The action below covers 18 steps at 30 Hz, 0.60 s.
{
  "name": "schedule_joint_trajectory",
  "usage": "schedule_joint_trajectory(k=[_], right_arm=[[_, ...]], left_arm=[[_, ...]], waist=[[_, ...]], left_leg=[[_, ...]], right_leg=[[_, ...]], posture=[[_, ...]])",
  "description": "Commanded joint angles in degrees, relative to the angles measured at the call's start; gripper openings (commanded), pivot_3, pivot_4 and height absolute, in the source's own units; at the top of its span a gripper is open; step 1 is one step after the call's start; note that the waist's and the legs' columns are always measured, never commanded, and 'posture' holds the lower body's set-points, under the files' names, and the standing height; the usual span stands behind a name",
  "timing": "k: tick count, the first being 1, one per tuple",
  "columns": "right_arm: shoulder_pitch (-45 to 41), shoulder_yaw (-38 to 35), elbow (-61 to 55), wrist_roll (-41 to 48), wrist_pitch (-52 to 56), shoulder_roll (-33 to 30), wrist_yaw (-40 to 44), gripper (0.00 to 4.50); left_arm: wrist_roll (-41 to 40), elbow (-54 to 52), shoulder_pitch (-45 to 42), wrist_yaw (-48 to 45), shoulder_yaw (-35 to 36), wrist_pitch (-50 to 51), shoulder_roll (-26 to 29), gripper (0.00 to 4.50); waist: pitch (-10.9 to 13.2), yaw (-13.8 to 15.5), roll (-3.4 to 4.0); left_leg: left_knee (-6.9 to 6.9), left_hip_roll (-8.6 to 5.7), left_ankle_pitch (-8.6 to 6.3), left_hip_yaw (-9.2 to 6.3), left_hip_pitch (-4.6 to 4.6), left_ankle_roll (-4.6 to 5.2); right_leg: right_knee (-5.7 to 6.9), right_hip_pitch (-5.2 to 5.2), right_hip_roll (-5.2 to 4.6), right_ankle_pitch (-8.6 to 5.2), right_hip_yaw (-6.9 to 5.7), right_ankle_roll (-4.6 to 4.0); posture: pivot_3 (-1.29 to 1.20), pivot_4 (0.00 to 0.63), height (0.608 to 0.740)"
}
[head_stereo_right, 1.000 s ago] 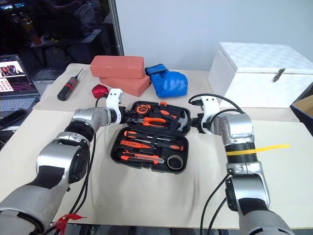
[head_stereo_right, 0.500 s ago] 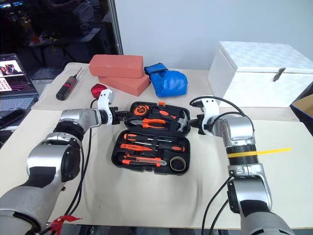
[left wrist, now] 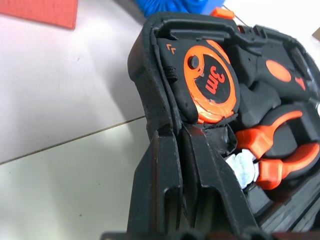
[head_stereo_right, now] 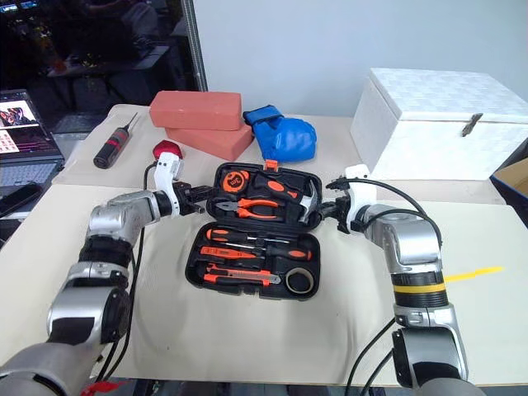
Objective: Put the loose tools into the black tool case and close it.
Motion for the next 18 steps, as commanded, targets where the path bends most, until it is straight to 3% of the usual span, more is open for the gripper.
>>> schedule_joint_trajectory(k=[1, 8, 18], right_arm=[[1.11, -1.41, -9.20, 3.77, -4.92, 0.82, 1.84, 0.00], [8.15, -4.18, -16.59, 5.38, -13.63, 1.94, 3.60, 0.00], [13.34, -1.46, -17.86, 1.22, -22.76, -0.69, 4.12, 0.00]], left_arm=[[-1.93, -11.06, 3.52, -5.91, -3.67, -9.55, -2.77, 0.02], [-0.51, -15.44, 9.89, -7.34, -4.44, -23.76, -2.05, 0.02], [2.51, -12.46, 10.99, -8.63, -5.84, -36.73, -0.37, 0.02]], waist=[[0.00, 0.05, 0.01], [0.01, 0.89, 0.01], [0.01, 1.29, 0.01]], left_leg=[[0.00, 0.00, 0.00, 0.01, 0.00, 0.00], [0.14, 0.00, 0.04, 0.00, 0.05, -0.03], [0.20, 0.00, 0.07, 0.00, 0.06, -0.01]], right_leg=[[-0.01, 0.00, 0.00, 0.01, 0.00, 0.00], [0.08, 0.04, 0.00, 0.05, 0.00, -0.01], [0.06, 0.10, 0.00, 0.07, 0.01, 0.01]], posture=[[0.00, 0.150, 0.736], [0.00, 0.150, 0.736], [0.00, 0.150, 0.736]])
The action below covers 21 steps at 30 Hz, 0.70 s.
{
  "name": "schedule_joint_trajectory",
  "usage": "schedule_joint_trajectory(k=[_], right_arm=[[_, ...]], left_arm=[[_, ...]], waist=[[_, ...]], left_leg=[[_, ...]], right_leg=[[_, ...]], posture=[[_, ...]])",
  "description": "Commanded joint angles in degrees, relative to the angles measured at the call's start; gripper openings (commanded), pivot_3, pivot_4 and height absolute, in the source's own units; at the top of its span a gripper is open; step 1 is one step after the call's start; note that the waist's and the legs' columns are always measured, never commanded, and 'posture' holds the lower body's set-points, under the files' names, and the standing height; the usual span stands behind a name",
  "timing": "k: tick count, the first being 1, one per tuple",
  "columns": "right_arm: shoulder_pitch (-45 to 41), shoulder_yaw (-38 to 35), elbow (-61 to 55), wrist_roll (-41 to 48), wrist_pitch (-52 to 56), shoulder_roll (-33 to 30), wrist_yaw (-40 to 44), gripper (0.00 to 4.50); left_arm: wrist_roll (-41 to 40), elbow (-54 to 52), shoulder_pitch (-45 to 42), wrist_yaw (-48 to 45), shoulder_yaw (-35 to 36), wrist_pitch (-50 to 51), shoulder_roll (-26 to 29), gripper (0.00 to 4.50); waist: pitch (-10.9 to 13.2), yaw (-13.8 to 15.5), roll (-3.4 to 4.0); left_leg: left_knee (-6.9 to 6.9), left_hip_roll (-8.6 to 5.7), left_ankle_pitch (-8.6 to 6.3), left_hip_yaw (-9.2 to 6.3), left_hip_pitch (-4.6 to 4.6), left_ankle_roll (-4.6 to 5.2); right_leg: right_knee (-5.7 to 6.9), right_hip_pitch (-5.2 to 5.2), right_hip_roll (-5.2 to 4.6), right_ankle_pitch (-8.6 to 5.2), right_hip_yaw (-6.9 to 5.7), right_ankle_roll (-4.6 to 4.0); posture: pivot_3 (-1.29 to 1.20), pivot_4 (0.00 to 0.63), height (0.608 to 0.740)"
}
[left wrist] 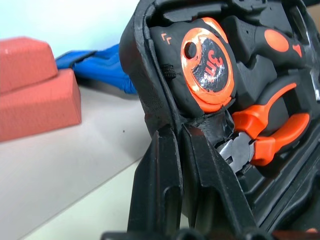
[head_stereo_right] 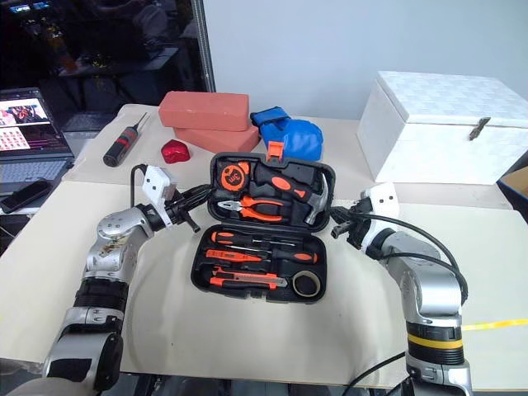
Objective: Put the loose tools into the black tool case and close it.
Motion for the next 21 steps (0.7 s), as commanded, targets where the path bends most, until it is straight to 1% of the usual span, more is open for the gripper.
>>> schedule_joint_trajectory(k=[1, 4, 8, 10, 11, 13, 14, 15, 16, 17, 18, 19, 20, 21], right_arm=[[0.53, 1.86, -6.33, -0.67, -11.14, -0.17, 2.17, 0.00], [5.61, 1.67, -8.75, -2.82, -18.74, -1.03, 3.02, 0.00], [11.55, -0.63, -12.35, -3.52, -23.87, -1.63, 2.26, 0.00], [14.79, -0.76, -13.76, -4.94, -26.56, -2.59, 2.37, 0.00], [18.05, -0.52, -15.31, -5.88, -27.68, -3.67, 3.37, 0.00], [21.76, -0.11, -16.97, -6.78, -29.04, -5.03, 4.31, 0.00], [24.58, -0.30, -18.06, -6.86, -29.93, -6.10, 5.51, 0.49], [27.22, -1.29, -18.61, -8.40, -32.44, -7.29, 5.88, 0.62], [29.48, -2.86, -18.92, -9.88, -34.64, -8.18, 5.81, 0.89], [32.50, -4.07, -18.70, -12.93, -38.41, -10.62, 6.77, 1.17], [35.09, -5.11, -18.28, -15.23, -41.13, -12.79, 7.68, 1.51], [37.33, -6.40, -18.11, -16.32, -42.91, -14.29, 8.46, 1.87], [39.42, -8.27, -18.54, -16.09, -43.11, -15.57, 9.46, 1.88], [41.34, -10.00, -18.93, -15.51, -42.68, -16.71, 10.44, 1.88]], left_arm=[[1.10, -2.16, -0.97, -4.92, -4.36, -10.00, -0.35, 0.02], [3.75, -1.17, 0.87, -5.64, -5.21, -18.95, 1.50, 0.02], [6.15, 0.96, 2.81, -5.06, -5.60, -26.89, 3.94, 0.02], [6.13, 1.49, 3.69, -5.25, -5.60, -27.55, 5.09, 0.02], [4.94, 0.47, 4.95, -7.07, -5.47, -25.35, 6.63, 0.02], [3.29, -0.77, 6.33, -9.21, -5.56, -22.73, 8.56, 0.02], [0.43, -3.39, 8.24, -12.89, -5.32, -16.88, 11.58, 0.57], [-3.12, -6.33, 10.50, -16.97, -4.67, -9.13, 15.72, 0.71], [-6.48, -8.63, 12.68, -21.15, -3.78, -1.40, 20.23, 1.00], [-8.31, -9.30, 14.63, -25.68, -3.23, 4.92, 25.52, 1.33], [-9.15, -8.86, 15.79, -28.44, -2.55, 8.56, 29.42, 1.72], [-9.60, -8.20, 16.38, -30.28, -2.01, 11.17, 32.49, 2.10], [-10.70, -8.26, 16.84, -32.57, -1.59, 14.00, 35.27, 2.34], [-11.96, -8.59, 16.91, -34.09, -1.09, 16.91, 37.22, 2.34]], waist=[[0.00, 0.07, 0.00], [0.00, 0.16, 0.00], [0.00, 0.24, 0.00], [0.00, 0.22, 0.00], [0.00, 0.27, 0.00], [-0.01, 0.27, 0.01], [-0.02, 0.24, 0.01], [-0.02, 0.10, 0.03], [-0.05, -0.53, 0.07], [-0.05, -1.14, 0.07], [-0.05, -1.57, 0.07], [-0.04, -1.66, 0.07], [-0.04, -1.60, 0.05], [-0.03, -1.52, 0.04]], left_leg=[[0.00, 0.00, 0.00, 0.00, 0.00, 0.00], [-0.03, 0.00, 0.00, -0.01, 0.00, 0.00], [-0.04, 0.00, -0.01, 0.01, 0.01, 0.00], [0.01, 0.00, 0.00, 0.01, 0.04, 0.00], [0.07, 0.00, 0.01, 0.01, 0.08, -0.01], [0.08, 0.00, 0.01, 0.02, 0.18, -0.01], [0.03, 0.02, 0.00, 0.03, 0.30, -0.02], [0.00, 0.02, -0.01, 0.04, 0.40, -0.02], [-0.05, 0.02, -0.01, 0.07, 0.55, -0.03], [-0.15, 0.05, -0.02, 0.14, 0.72, -0.05], [-0.21, 0.10, -0.04, 0.15, 0.86, -0.07], [-0.22, 0.11, -0.04, 0.13, 0.92, -0.07], [-0.22, 0.12, -0.04, 0.14, 0.95, -0.07], [-0.22, 0.12, -0.03, 0.11, 0.99, -0.08]], right_leg=[[0.00, 0.00, 0.00, 0.00, 0.00, 0.00], [-0.07, 0.01, 0.00, -0.01, 0.00, 0.01], [-0.09, 0.04, -0.01, -0.01, 0.00, 0.01], [-0.05, 0.07, -0.01, 0.00, 0.00, 0.01], [-0.05, 0.12, -0.01, 0.02, 0.00, 0.02], [-0.02, 0.20, -0.03, 0.01, 0.00, 0.04], [-0.02, 0.28, -0.03, -0.04, 0.00, 0.00], [-0.01, 0.36, -0.03, -0.06, 0.00, -0.01], [0.00, 0.46, -0.03, -0.09, 0.01, -0.04], [0.03, 0.50, -0.02, -0.24, 0.06, 0.03], [0.05, 0.59, 0.00, -0.38, 0.06, 0.08], [0.11, 0.61, 0.01, -0.68, 0.04, -0.25], [0.18, 0.61, 0.00, -0.77, 0.02, -0.31], [0.21, 0.63, -0.01, -0.81, -0.02, -0.32]], posture=[[0.00, 0.150, 0.736], [0.00, 0.150, 0.736], [0.00, 0.150, 0.736], [0.00, 0.150, 0.736], [0.00, 0.150, 0.736], [0.00, 0.150, 0.736], [0.00, 0.150, 0.736], [0.00, 0.150, 0.736], [0.00, 0.150, 0.736], [0.00, 0.150, 0.736], [0.00, 0.150, 0.736], [0.00, 0.150, 0.736], [0.00, 0.150, 0.736], [0.00, 0.150, 0.736]])
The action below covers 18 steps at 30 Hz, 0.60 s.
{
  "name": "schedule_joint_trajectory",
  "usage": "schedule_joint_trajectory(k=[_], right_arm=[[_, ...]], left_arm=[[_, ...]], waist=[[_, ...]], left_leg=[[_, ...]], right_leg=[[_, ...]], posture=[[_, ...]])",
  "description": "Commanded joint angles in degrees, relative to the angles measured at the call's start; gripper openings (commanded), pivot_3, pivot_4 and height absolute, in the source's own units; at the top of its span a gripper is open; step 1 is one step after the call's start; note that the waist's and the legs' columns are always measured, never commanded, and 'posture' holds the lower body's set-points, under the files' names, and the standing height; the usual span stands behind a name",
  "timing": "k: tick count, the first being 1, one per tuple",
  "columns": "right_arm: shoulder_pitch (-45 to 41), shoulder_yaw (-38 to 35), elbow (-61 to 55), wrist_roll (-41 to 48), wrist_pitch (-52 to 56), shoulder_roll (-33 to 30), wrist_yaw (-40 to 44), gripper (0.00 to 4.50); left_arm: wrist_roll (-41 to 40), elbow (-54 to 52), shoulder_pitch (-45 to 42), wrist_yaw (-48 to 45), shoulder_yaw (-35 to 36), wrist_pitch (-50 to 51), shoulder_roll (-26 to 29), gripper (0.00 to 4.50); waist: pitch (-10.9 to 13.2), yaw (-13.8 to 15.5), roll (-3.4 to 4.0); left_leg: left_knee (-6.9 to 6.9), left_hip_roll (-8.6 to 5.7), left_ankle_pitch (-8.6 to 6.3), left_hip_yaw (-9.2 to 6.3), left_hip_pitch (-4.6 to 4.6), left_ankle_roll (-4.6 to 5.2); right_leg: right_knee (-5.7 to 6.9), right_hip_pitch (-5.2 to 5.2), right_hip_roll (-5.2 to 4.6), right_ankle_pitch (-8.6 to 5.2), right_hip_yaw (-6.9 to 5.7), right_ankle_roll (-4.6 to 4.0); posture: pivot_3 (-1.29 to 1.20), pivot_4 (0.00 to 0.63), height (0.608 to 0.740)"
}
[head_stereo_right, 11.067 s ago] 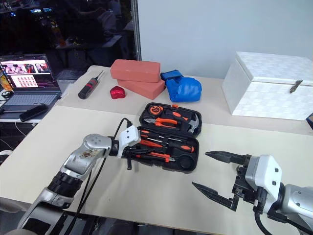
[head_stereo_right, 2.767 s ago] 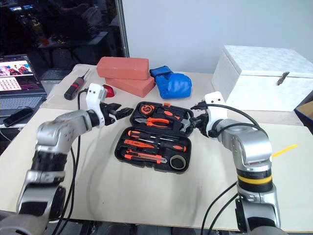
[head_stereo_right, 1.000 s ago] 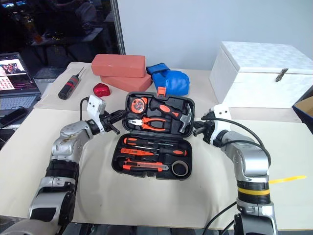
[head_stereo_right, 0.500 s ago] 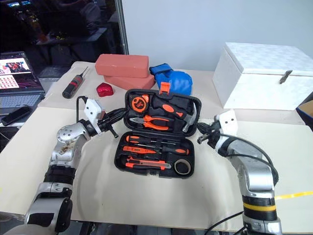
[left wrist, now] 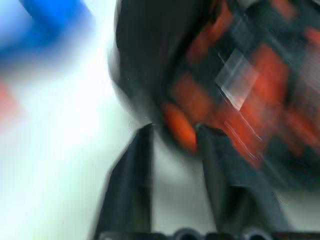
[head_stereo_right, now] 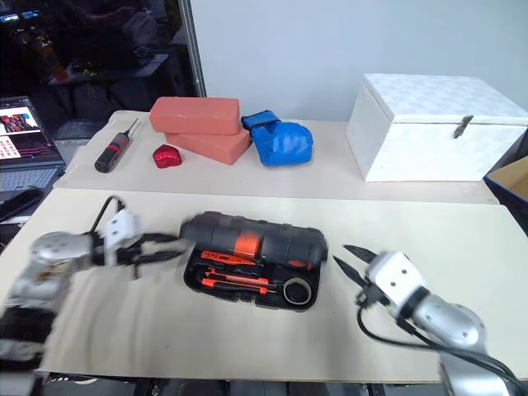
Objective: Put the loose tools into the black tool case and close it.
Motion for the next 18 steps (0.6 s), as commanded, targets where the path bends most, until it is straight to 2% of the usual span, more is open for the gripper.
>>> schedule_joint_trajectory(k=[1, 2, 4, 5, 7, 8, 11, 12, 16, 18], right_arm=[[5.75, -7.86, -2.60, 0.26, -2.90, -3.92, 4.42, 1.88], [7.73, -9.68, -3.33, 3.16, -0.90, -4.39, 6.18, 1.88], [10.24, -12.40, -6.28, 12.71, 6.10, -3.99, 8.61, 1.29], [11.96, -12.39, -9.17, 18.27, 10.46, -4.67, 10.39, 1.09], [13.54, -9.61, -14.26, 25.94, 16.91, -6.70, 12.81, 0.41], [12.89, -7.41, -15.81, 27.16, 18.85, -7.67, 13.17, 0.06], [9.51, -0.67, -17.87, 26.52, 22.92, -11.11, 13.49, 0.00], [8.07, 1.76, -17.85, 25.53, 23.86, -12.06, 13.33, 0.00], [-1.72, 14.21, -13.94, 18.43, 27.54, -11.82, 9.45, 0.00], [-5.71, 17.86, -11.13, 15.34, 29.25, -9.76, 5.90, 0.00]], left_arm=[[-6.96, -2.65, -0.77, -8.15, 4.02, 12.18, 7.35, 2.34], [-9.05, -3.91, -0.88, -9.72, 4.74, 15.23, 8.58, 2.34], [-13.16, -7.64, -1.07, -11.03, 5.91, 21.17, 9.72, 2.43], [-16.35, -11.19, -1.30, -11.18, 6.33, 25.28, 9.92, 2.14], [-20.61, -18.06, -1.11, -10.89, 6.35, 30.07, 9.58, 1.77], [-21.65, -20.86, -0.98, -10.26, 6.11, 31.02, 9.03, 1.29], [-22.25, -26.90, -0.50, -8.32, 5.01, 31.27, 7.44, 0.23], [-22.21, -28.44, -0.48, -7.77, 4.56, 31.20, 6.94, 0.03], [-21.72, -32.67, -2.32, -6.19, 1.54, 30.51, 4.43, 0.03], [-21.35, -33.82, -2.45, -5.83, 0.70, 30.07, 4.01, 0.03]], waist=[[0.00, 0.28, -0.01], [0.01, 0.49, 0.00], [0.01, 1.10, 0.00], [0.00, 1.27, 0.00], [0.00, 1.40, -0.01], [0.00, 1.42, -0.01], [-0.02, 1.21, -0.04], [-0.02, 1.12, -0.04], [0.01, 1.10, -0.11], [0.02, 1.27, -0.15]], left_leg=[[0.01, 0.01, -0.02, 0.00, 0.06, -0.04], [0.01, 0.00, -0.18, 0.00, 0.20, -0.31], [0.01, -0.02, -0.31, 0.02, 0.69, -0.51], [0.01, -0.01, -0.36, 0.01, 0.83, -0.59], [0.01, 0.00, -0.37, 0.02, 0.82, -0.60], [0.01, 0.01, -0.37, 0.02, 0.83, -0.60], [0.01, 0.05, -0.37, 0.01, 0.85, -0.61], [0.00, 0.05, -0.37, 0.01, 0.86, -0.61], [0.00, 0.02, -0.37, -0.04, 0.84, -0.60], [0.00, -0.01, -0.36, -0.05, 0.77, -0.59]], right_leg=[[-0.01, 0.05, -0.02, -0.01, -0.03, -0.02], [-0.05, 0.24, -0.06, -0.02, -0.05, -0.05], [-0.21, 0.48, -0.17, -0.08, -0.11, -0.09], [-0.27, 0.62, -0.18, -0.10, -0.12, -0.13], [-0.33, 0.67, -0.23, -0.10, -0.13, -0.13], [-0.33, 0.66, -0.23, -0.10, -0.13, -0.14], [-0.33, 0.64, -0.19, -0.10, -0.13, -0.15], [-0.33, 0.64, -0.17, -0.09, -0.13, -0.15], [-0.31, 0.62, -0.10, -0.09, -0.12, -0.16], [-0.31, 0.61, -0.11, -0.09, -0.12, -0.16]], posture=[[0.00, 0.150, 0.736], [0.00, 0.150, 0.736], [0.00, 0.150, 0.736], [0.00, 0.150, 0.736], [0.00, 0.150, 0.736], [0.00, 0.150, 0.736], [0.00, 0.150, 0.736], [0.00, 0.150, 0.736], [0.00, 0.150, 0.736], [0.00, 0.150, 0.736]])
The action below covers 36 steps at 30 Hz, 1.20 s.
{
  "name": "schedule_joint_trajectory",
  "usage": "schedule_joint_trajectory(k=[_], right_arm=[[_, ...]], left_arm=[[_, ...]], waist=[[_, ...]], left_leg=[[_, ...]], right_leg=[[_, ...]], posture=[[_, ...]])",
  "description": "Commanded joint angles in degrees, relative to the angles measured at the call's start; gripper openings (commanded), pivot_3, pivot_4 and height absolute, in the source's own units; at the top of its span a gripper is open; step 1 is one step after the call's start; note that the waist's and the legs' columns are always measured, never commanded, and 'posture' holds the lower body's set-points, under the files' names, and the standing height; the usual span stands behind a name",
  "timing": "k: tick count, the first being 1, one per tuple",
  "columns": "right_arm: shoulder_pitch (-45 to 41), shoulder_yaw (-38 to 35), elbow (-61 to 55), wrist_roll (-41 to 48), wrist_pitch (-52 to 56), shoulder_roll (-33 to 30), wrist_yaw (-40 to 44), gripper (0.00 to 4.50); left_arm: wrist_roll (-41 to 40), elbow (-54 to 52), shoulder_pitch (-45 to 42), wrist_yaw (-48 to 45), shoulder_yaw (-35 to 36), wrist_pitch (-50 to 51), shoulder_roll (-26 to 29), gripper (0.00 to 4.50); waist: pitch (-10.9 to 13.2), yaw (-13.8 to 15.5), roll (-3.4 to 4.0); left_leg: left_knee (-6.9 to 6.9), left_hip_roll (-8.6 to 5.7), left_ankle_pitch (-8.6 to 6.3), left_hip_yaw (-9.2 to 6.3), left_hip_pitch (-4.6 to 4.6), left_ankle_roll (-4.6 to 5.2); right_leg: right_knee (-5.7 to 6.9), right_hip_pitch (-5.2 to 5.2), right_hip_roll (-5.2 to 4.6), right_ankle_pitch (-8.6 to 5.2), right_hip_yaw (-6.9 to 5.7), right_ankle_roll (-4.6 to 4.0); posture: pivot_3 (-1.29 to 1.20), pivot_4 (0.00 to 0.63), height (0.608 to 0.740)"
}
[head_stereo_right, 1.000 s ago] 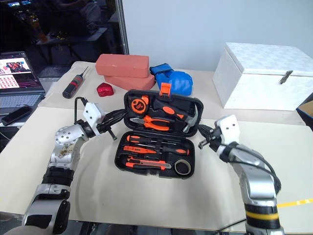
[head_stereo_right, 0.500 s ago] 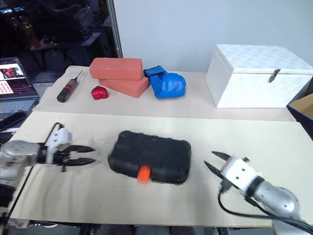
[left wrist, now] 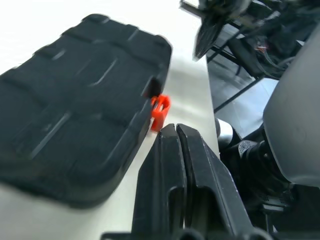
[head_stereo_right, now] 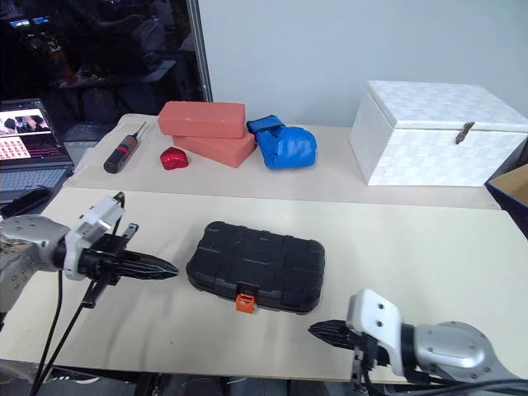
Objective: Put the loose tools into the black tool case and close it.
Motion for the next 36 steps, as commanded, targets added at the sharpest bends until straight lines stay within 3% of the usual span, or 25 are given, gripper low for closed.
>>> schedule_joint_trajectory(k=[1, 5, 8, 10, 12, 15, 21, 25, 28, 36], right_arm=[[-5.16, 5.63, 4.01, -5.63, 2.74, 2.60, -5.52, 0.00], [-14.85, 5.68, 11.31, -6.58, 6.71, 13.87, -16.08, 0.00], [-20.61, 6.21, 15.76, -8.76, 7.84, 18.20, -19.78, 0.00], [-30.12, 8.33, 25.36, -12.40, 6.11, 22.39, -23.22, 0.00], [-37.99, 10.92, 35.77, -15.93, 1.11, 25.17, -23.65, 0.00], [-41.93, 11.75, 43.01, -16.94, -2.71, 25.68, -20.71, 0.00], [-36.87, 7.73, 34.85, -11.83, 2.78, 20.73, -13.87, 0.00], [-28.54, 3.85, 21.97, -6.82, 12.22, 16.21, -12.35, 1.11], [-25.47, 2.11, 15.61, -2.63, 17.17, 16.27, -12.51, 2.12], [-27.72, 6.00, 14.13, -2.41, 20.72, 22.92, -19.09, 2.12]], left_arm=[[0.47, -3.20, -1.07, 0.92, -0.67, -1.04, -0.18, 0.03], [1.30, -4.78, -1.13, 4.36, -1.09, -1.82, -1.85, 0.03], [1.16, -5.56, -0.98, 6.09, -0.85, -1.56, -2.45, 0.03], [1.91, -5.90, -0.88, 8.66, -0.80, -1.93, -3.43, 0.03], [3.65, -4.98, -1.66, 11.98, -0.98, -2.85, -5.18, 0.03], [6.47, -3.66, -3.66, 14.72, -2.01, -4.14, -6.83, 0.03], [10.73, 0.81, -8.79, 18.68, -4.65, -4.71, -10.25, 0.03], [16.44, 4.68, -10.69, 20.23, -9.94, -4.93, -11.41, 0.00], [20.08, 6.41, -10.88, 18.80, -14.15, -6.19, -11.14, 0.00], [26.37, 10.45, -11.22, 17.70, -20.36, -8.07, -11.63, 0.00]], waist=[[0.00, 0.23, -0.04], [0.02, 0.08, -0.16], [0.02, -0.09, -0.17], [0.03, -0.34, -0.19], [0.06, -1.11, -0.20], [0.09, -1.11, -0.21], [0.08, -0.43, -0.20], [0.09, 0.38, -0.18], [0.10, 0.23, -0.16], [0.06, 0.25, -0.13]], left_leg=[[0.00, 0.00, 0.01, -0.01, -0.06, 0.02], [0.03, 0.03, 0.24, -0.04, -0.30, 0.41], [0.08, 0.00, 0.27, -0.02, -0.34, 0.45], [0.08, 0.00, 0.26, -0.02, -0.31, 0.44], [0.09, 0.02, 0.27, -0.03, -0.27, 0.44], [0.06, 0.01, 0.31, -0.05, -0.29, 0.51], [-0.04, -0.03, 0.19, -0.13, -0.46, 0.63], [-0.04, -0.04, -0.01, -0.13, -0.49, 0.69], [-0.03, -0.02, -0.02, -0.13, -0.49, 0.68], [0.02, -0.05, -0.16, -0.11, 0.26, 0.42]], right_leg=[[-0.01, 0.02, 0.01, 0.00, 0.00, 0.00], [0.01, -0.06, 0.10, 0.00, 0.02, 0.00], [0.05, -0.09, 0.08, 0.03, 0.08, 0.00], [0.08, -0.08, 0.08, 0.03, 0.08, -0.01], [0.08, -0.05, 0.12, 0.10, 0.08, -0.08], [0.14, -0.06, 0.16, 0.18, 0.09, -0.07], [0.17, -0.07, 0.19, 0.16, 0.09, 0.08], [0.19, -0.10, 0.20, 0.05, 0.09, 0.18], [0.21, -0.14, 0.23, 0.03, 0.09, 0.16], [0.17, 0.48, 0.15, -0.24, 0.14, 0.01]], posture=[[0.00, 0.150, 0.736], [0.00, 0.150, 0.736], [0.00, 0.150, 0.736], [0.00, 0.150, 0.736], [0.00, 0.150, 0.736], [0.00, 0.150, 0.736], [0.00, 0.150, 0.736], [0.00, 0.150, 0.736], [0.00, 0.150, 0.736], [0.00, 0.150, 0.736]])
